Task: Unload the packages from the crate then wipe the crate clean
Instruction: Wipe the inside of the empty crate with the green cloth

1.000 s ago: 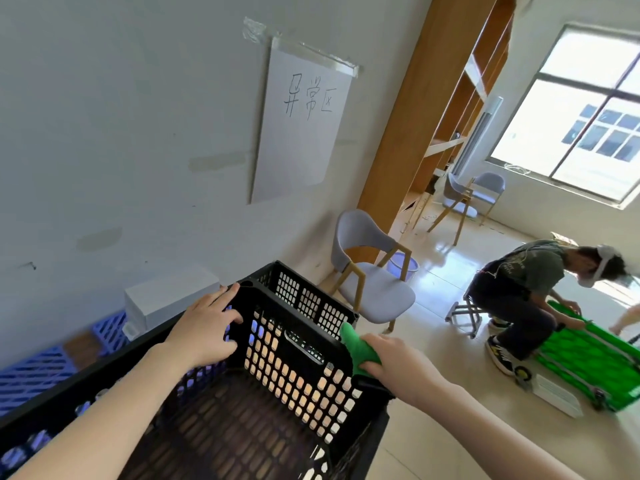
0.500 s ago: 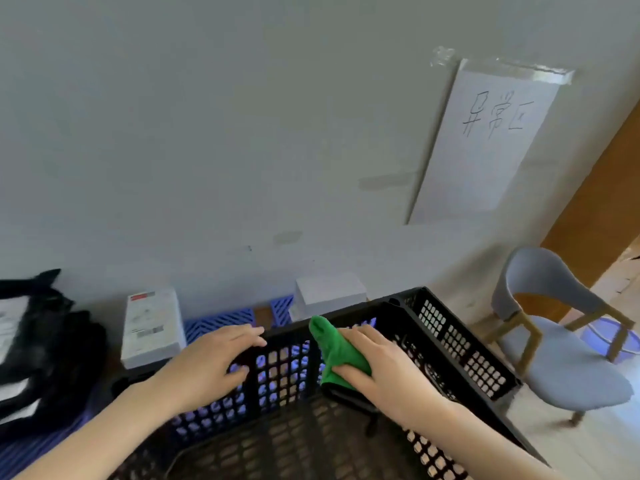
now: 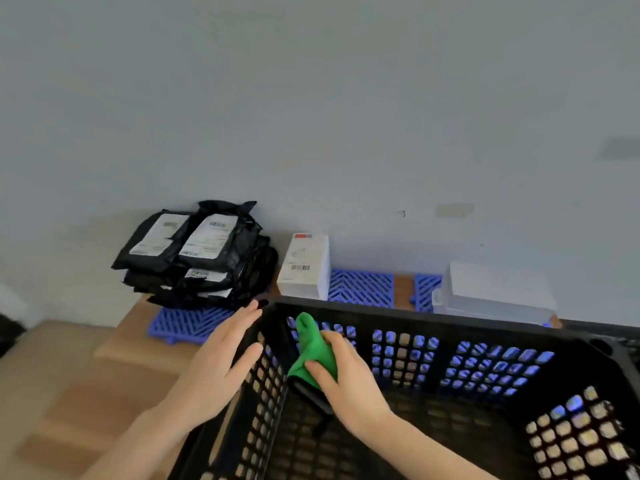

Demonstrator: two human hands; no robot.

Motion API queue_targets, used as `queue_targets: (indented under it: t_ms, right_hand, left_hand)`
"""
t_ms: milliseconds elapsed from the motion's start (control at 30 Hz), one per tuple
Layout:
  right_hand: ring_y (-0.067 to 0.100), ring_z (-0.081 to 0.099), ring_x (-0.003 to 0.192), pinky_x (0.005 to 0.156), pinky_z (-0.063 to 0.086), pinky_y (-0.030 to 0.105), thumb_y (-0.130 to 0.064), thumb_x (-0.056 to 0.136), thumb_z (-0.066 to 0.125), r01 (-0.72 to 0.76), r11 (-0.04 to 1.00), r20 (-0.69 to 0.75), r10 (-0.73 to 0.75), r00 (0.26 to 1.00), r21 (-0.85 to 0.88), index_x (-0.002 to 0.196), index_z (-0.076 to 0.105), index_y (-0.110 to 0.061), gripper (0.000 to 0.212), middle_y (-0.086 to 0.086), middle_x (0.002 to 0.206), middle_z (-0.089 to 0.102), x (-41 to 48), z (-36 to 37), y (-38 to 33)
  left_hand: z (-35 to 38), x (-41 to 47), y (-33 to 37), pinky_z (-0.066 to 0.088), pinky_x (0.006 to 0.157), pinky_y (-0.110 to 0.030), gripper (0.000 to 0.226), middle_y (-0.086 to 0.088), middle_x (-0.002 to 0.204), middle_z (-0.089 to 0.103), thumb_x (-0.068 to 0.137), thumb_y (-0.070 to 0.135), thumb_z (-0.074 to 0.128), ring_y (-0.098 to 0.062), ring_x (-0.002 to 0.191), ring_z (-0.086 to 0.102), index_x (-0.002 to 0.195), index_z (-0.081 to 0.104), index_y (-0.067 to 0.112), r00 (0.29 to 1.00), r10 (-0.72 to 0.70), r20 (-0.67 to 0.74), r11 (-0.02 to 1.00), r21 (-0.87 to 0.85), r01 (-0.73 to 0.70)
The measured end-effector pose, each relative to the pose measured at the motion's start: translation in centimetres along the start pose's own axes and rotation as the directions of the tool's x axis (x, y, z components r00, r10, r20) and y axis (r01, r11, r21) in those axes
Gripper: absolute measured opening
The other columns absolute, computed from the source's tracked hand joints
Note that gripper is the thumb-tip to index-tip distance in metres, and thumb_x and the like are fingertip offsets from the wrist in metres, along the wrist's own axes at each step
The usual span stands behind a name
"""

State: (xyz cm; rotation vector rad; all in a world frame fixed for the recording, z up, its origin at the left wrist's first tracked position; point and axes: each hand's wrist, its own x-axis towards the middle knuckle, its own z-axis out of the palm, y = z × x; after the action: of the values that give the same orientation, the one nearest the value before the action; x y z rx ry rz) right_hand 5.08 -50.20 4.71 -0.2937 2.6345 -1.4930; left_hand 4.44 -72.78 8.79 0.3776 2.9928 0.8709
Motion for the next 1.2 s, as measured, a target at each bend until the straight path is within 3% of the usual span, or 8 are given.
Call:
queue_targets:
  t_ms: [133,267,500,700,933,1067,1133,1200]
  right_hand:
    - [-0.005,0.041,0.115,0.101,0.034,0.014,-0.036,0.097,0.051,0.061,0.982,-0.065,-0.05,0.997,0.181,0.141,0.036,-0.031,0.047,-0.016,0.129,0.045,1.3,3.6,0.6]
    - [-0.003,0.034,0.133,0.113,0.033,0.031,-0.043,0.097,0.043,0.117,0.944,-0.114,-0.085,0.99,0.309,0.144,0.037,-0.031,0.049,-0.016,0.144,0.04,2.2,7.6,0.8]
    - [0.009,0.016,0.146,0.117,0.025,0.043,-0.044,0.102,0.028,0.255,0.921,-0.247,-0.185,0.951,0.294,0.148,0.029,-0.022,0.052,-0.002,0.157,0.025,2.3,12.5,-0.7]
    - [0.023,0.025,0.144,0.116,0.026,0.044,-0.02,0.097,0.044,0.306,0.919,-0.302,-0.226,0.926,0.25,0.146,0.035,-0.019,0.05,0.004,0.156,0.025,2.6,14.9,1.6]
    - [0.024,0.029,0.142,0.115,0.025,0.037,-0.005,0.09,0.057,0.025,0.984,-0.167,0.005,0.986,0.175,0.145,0.038,-0.014,0.059,0.008,0.154,0.03,1.9,17.5,6.6]
    - [0.019,0.016,0.146,0.118,0.014,0.028,-0.012,0.1,0.044,-0.249,0.932,0.014,0.255,0.967,0.262,0.15,0.026,-0.017,0.053,0.004,0.159,0.017,1.3,19.1,9.3]
    - [0.018,0.02,0.145,0.118,0.019,0.032,-0.016,0.101,0.041,-0.269,0.911,0.024,0.275,0.961,0.312,0.151,0.024,-0.018,0.052,0.003,0.158,0.02,1.5,19.2,9.5]
    - [0.021,0.041,0.134,0.111,0.035,0.036,-0.021,0.102,0.037,-0.331,0.83,0.03,0.357,0.934,0.449,0.148,0.03,-0.02,0.046,0.005,0.147,0.042,1.9,18.6,8.6]
  left_hand:
    - [0.2,-0.2,0.5,0.014,0.116,-0.023,0.053,0.036,0.154,0.014,0.095,0.061,0.027,0.01,0.144,0.008,0.146,0.021,0.049,0.999,-0.045,-0.025,0.999,0.005,0.045]
    - [0.1,-0.1,0.6,0.016,0.119,-0.031,0.059,0.027,0.158,0.016,0.096,0.057,0.028,0.003,0.147,0.009,0.151,0.02,0.039,0.999,-0.038,-0.001,0.995,0.094,0.037]
    - [0.1,0.5,1.1,0.015,0.122,-0.036,0.066,0.013,0.163,0.011,0.099,0.054,0.029,-0.009,0.15,0.005,0.155,0.016,0.022,0.993,0.034,0.109,0.972,0.226,-0.058]
    - [0.2,0.8,0.8,0.013,0.121,-0.034,0.065,0.01,0.163,0.012,0.099,0.05,0.032,-0.009,0.15,0.007,0.154,0.021,0.019,0.994,0.014,0.11,0.958,0.284,-0.045]
    - [0.4,0.6,1.1,0.015,0.121,-0.029,0.063,0.01,0.162,0.016,0.099,0.05,0.031,-0.005,0.149,0.011,0.153,0.026,0.019,0.996,-0.009,0.084,0.948,0.318,-0.018]
    - [0.5,0.6,1.2,0.016,0.12,-0.029,0.067,0.011,0.161,0.018,0.098,0.059,0.025,-0.006,0.149,0.013,0.153,0.027,0.019,0.996,-0.014,0.084,0.954,0.301,-0.012]
    - [0.6,0.6,1.1,0.016,0.12,-0.029,0.065,0.01,0.161,0.019,0.099,0.056,0.027,-0.006,0.149,0.014,0.152,0.028,0.019,0.997,-0.008,0.079,0.953,0.302,-0.016]
    - [0.7,0.7,1.1,0.016,0.12,-0.031,0.065,0.009,0.161,0.019,0.099,0.056,0.027,-0.008,0.149,0.014,0.152,0.029,0.018,0.997,-0.004,0.079,0.954,0.301,-0.02]
